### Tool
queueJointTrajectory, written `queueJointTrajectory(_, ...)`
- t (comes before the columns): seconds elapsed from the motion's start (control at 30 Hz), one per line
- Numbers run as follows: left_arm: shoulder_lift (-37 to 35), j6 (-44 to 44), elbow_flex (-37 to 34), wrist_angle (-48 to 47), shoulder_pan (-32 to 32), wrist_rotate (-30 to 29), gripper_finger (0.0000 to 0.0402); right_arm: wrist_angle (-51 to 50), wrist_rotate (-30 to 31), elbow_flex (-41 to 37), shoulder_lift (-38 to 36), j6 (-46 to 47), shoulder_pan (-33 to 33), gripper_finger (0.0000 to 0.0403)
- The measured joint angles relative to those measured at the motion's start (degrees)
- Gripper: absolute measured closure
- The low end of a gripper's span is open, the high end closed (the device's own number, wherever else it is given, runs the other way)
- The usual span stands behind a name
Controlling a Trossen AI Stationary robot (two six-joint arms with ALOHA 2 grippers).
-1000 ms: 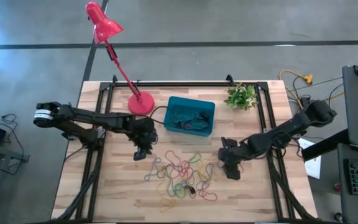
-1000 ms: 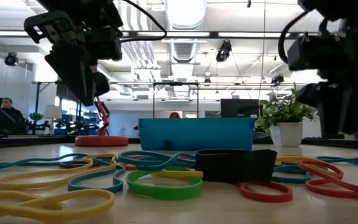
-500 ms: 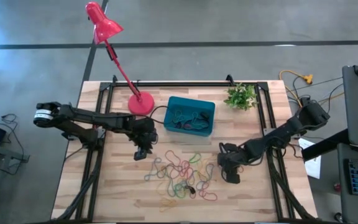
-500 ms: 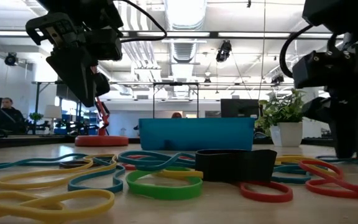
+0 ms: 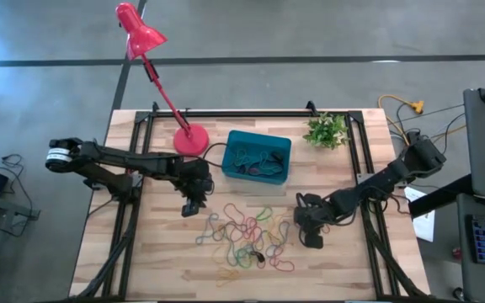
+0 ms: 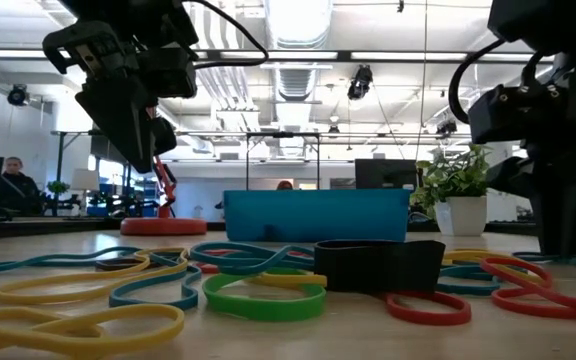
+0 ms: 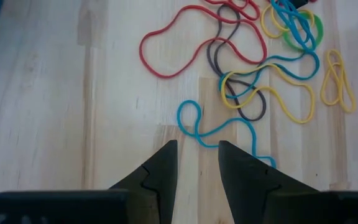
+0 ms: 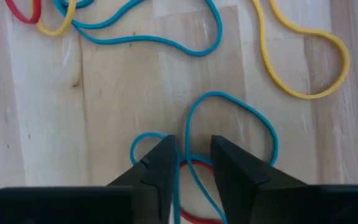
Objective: Pick and place rubber bands into bin
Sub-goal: Put the blue rubber band into the blue bin
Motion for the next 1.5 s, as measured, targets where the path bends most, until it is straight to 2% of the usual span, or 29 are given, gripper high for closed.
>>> queueJointTrajectory(0.37,0.00,0.00,0.00,0.02,0.00,-1.65,0.0301,-2.01,-0.15,0.00,-0.35,3.53,0.09,0.0391)
queueJointTrajectory(0.83,0.02,0.42,0.00,0.11,0.00,-1.82,0.0301,-2.73,5.30,2.15,-9.07,5.75,0.22,0.0395)
queueJointTrajectory(1.23,0.02,0.48,0.00,0.73,0.00,-3.13,0.0301,-0.30,17.86,3.13,-19.37,4.15,0.07,0.0395)
queueJointTrajectory(1.5,0.02,0.48,-0.02,2.11,0.00,-4.05,0.0301,1.67,28.51,4.63,-25.13,-2.66,-1.89,0.0395)
